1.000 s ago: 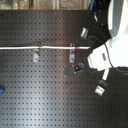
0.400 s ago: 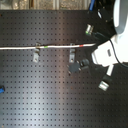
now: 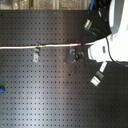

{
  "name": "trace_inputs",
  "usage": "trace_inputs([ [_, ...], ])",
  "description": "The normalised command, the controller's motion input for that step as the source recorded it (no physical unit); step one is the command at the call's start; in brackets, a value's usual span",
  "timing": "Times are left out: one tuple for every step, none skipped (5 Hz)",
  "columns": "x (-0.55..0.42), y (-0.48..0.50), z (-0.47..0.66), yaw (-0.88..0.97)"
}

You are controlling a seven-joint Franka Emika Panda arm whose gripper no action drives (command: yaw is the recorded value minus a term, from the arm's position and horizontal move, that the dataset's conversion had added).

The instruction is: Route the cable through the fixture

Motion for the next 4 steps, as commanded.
trace_inputs([
  [-0.226, 0.038, 0.16, 0.21],
  [-0.377, -0.062, 0.18, -0.05],
  [-0.205, -0.015, 0.18, -0.01],
  [-0.139, -0.016, 0.2, 0.0],
])
